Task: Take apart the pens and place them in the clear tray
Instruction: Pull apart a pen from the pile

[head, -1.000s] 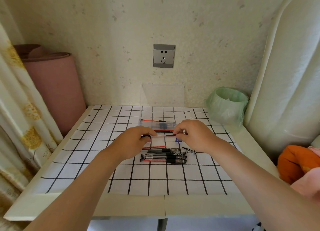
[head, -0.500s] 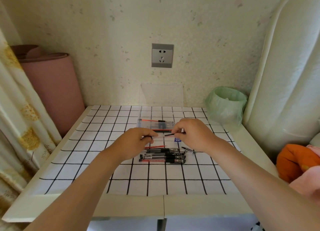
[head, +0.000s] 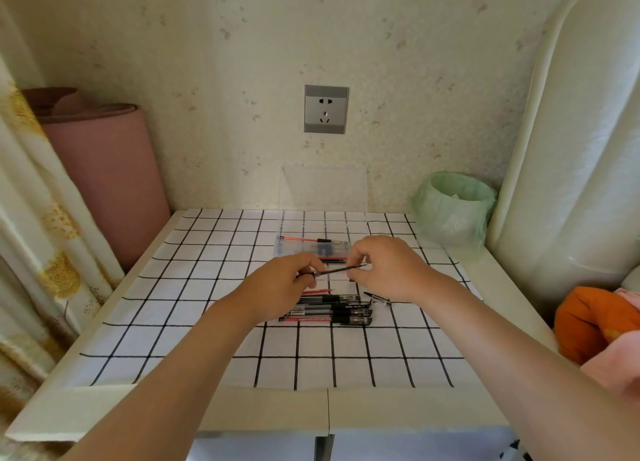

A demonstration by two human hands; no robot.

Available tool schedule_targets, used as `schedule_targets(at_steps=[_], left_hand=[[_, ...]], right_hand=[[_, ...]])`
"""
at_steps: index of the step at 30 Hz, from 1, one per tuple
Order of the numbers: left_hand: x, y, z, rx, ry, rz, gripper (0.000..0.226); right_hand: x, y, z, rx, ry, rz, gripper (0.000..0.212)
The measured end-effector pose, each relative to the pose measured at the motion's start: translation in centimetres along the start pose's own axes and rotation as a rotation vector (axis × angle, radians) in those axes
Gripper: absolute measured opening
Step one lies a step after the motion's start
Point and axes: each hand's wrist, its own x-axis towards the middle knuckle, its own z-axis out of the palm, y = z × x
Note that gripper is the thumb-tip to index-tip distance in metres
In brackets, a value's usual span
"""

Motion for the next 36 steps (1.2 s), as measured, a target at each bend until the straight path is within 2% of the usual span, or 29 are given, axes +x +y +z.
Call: schedule_targets(at_steps=[6, 9, 12, 15, 18, 25, 36], left_hand=[[0.5, 0.3, 0.7, 0.004, -0.016, -0.008, 0.028], [0.6, 0.7, 1.0, -0.009, -0.035, -0.007, 0.031], [0.9, 1.0, 1.3, 0.002, -0.033, -0.012, 0.042], [1.0, 1.1, 1.5, 0.028, -0.053, -0.031, 0.05], [1.0, 1.4, 1.6, 0.039, -0.091, -0.014, 0.051], [1.2, 1.3, 2.1, 0.065, -0.097, -0.022, 0.026], [1.1, 1.0, 2.1, 0.049, -0.122, -0.029, 0.026]], right_hand=[[-0.4, -0.8, 0.5, 0.147, -0.06, -0.034, 0.008], [-0.5, -0.7, 0.8, 0.209, -0.137, -0.03, 0.028], [-0.5, 0.0, 0.6, 0.186, -0.114, -0.006, 0.041], [-0.7, 1.0, 0.0, 0.064, -0.063, 0.018, 0.032], [-1.0, 1.8, -0.4, -0.061, -0.148, 0.051, 0.023], [-1.6, 2.1, -0.4, -0.115, -0.354, 0.112, 0.029], [-1.3, 1.5, -0.1, -0.106, -0.313, 0.114, 0.014]])
